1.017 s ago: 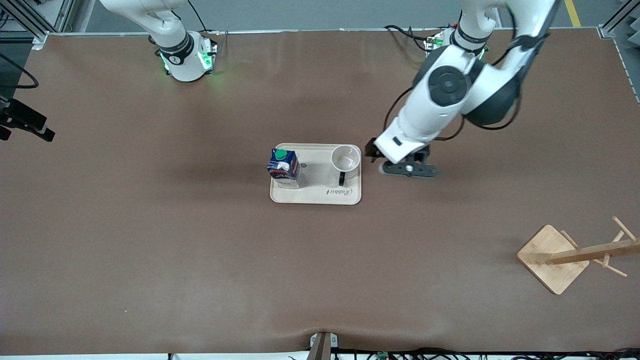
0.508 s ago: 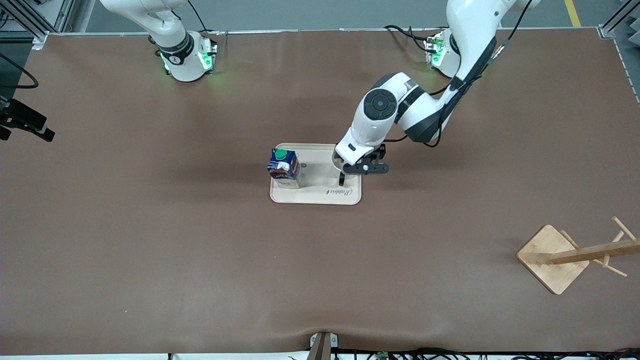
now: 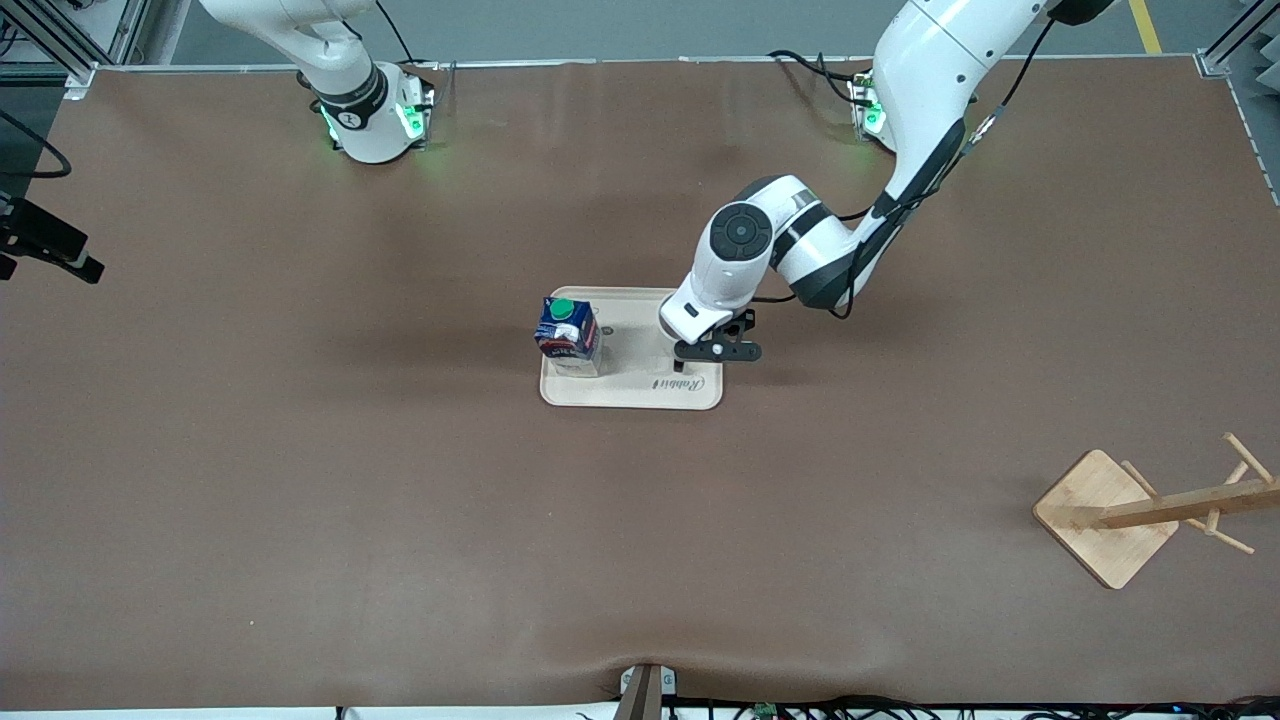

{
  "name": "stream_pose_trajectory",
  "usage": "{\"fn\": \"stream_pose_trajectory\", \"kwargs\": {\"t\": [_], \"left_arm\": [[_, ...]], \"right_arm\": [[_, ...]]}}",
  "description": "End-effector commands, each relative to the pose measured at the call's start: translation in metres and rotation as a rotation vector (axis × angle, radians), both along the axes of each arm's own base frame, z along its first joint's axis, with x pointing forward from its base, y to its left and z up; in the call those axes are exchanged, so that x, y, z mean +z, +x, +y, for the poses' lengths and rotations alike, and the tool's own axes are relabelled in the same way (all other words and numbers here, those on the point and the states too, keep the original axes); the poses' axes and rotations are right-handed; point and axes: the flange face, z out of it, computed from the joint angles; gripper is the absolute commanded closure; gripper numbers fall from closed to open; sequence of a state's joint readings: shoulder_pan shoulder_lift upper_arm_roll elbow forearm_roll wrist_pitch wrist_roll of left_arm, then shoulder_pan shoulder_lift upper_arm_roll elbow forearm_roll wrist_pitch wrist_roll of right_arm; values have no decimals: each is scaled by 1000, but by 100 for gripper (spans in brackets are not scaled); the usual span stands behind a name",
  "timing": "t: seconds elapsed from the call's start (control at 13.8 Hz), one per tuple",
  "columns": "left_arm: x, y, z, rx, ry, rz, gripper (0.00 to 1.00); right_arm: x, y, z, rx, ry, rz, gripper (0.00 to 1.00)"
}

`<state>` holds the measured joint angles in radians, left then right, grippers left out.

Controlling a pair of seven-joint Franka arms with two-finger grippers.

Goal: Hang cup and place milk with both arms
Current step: 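Grasp the mug rim with the left gripper and lift it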

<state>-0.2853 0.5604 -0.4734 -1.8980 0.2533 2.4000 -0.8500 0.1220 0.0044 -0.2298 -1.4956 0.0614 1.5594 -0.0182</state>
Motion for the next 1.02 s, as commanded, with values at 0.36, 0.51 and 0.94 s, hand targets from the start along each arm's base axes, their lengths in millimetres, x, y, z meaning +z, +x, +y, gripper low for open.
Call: {"fn": "stream_pose_trajectory", "kwargs": {"t": [0.36, 0.51, 0.94], "left_arm": [[155, 82, 46, 105, 75, -109, 100], [200, 102, 79, 70, 96, -117, 100], [284, 133, 237, -280, 205, -116, 100]], "right_arm": [[-57, 37, 14, 19, -17, 89, 0], [-72, 48, 28, 28, -16, 103, 0], [-127, 59, 51, 53, 5, 239, 0]]}}
